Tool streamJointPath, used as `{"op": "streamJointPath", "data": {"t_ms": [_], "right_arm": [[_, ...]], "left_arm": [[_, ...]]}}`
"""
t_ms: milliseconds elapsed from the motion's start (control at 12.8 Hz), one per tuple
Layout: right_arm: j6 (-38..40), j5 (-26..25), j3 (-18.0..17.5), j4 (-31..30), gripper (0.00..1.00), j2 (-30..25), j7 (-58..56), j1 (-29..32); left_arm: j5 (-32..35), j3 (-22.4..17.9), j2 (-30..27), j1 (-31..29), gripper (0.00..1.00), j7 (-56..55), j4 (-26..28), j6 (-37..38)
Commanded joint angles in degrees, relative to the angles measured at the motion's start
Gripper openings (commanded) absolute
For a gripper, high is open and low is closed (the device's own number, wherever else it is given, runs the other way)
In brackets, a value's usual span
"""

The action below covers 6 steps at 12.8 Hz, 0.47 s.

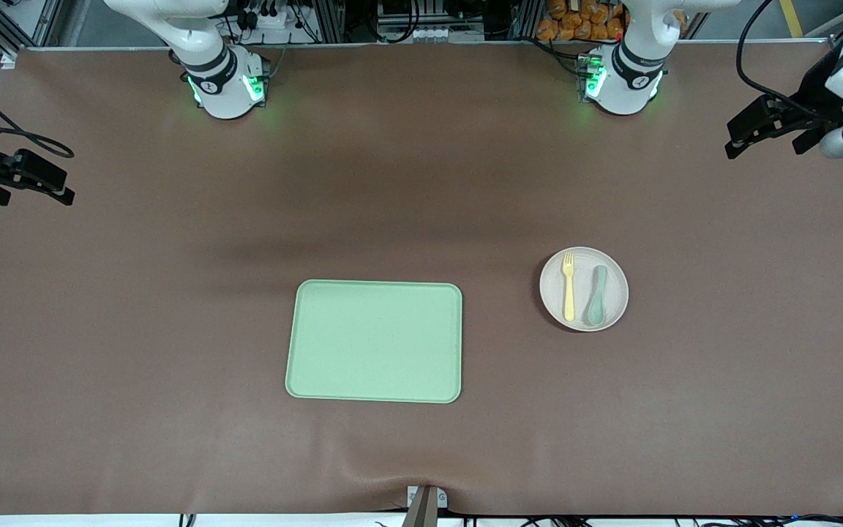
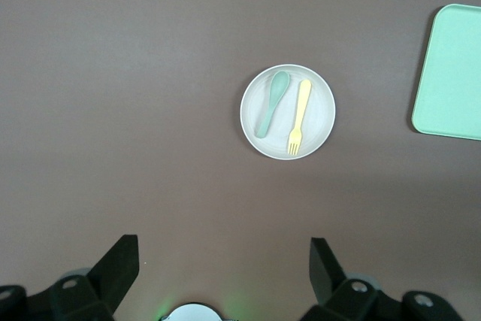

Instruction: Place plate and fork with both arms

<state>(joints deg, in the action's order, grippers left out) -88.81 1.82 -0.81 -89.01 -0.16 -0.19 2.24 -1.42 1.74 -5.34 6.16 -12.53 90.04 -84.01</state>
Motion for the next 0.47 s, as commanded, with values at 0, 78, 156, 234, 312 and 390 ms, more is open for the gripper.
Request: {"op": "streamJointPath", "data": {"t_ms": [0, 78, 156, 234, 312, 390], "right_arm": [[0.74, -0.59, -0.51, 0.06, 1.0, -0.63, -0.42, 0.75], [0.66, -0.59, -0.51, 0.06, 1.0, -0.63, -0.42, 0.75], [0.74, -0.59, -0.51, 0.06, 1.0, -0.63, -0.51, 0.75], [0.66, -0.59, -0.51, 0.06, 1.0, -0.63, -0.6, 0.83], [0.74, -0.59, -0.51, 0.06, 1.0, -0.63, -0.6, 0.83], [0.75, -0.59, -0.51, 0.06, 1.0, -0.63, -0.68, 0.83]], "left_arm": [[1.06, 0.1, 0.68, 0.08, 1.0, 0.22, -1.53, 0.95], [1.06, 0.1, 0.68, 0.0, 1.0, 0.22, -1.62, 0.86], [1.06, 0.1, 0.77, 0.0, 1.0, 0.31, -1.62, 0.95], [1.06, 0.1, 0.77, -0.09, 1.0, 0.31, -1.62, 0.86], [1.06, 0.1, 1.38, 0.0, 1.0, 0.57, -1.71, 0.86], [0.8, 0.1, 2.77, -0.09, 1.0, 0.66, -1.62, 0.69]]}}
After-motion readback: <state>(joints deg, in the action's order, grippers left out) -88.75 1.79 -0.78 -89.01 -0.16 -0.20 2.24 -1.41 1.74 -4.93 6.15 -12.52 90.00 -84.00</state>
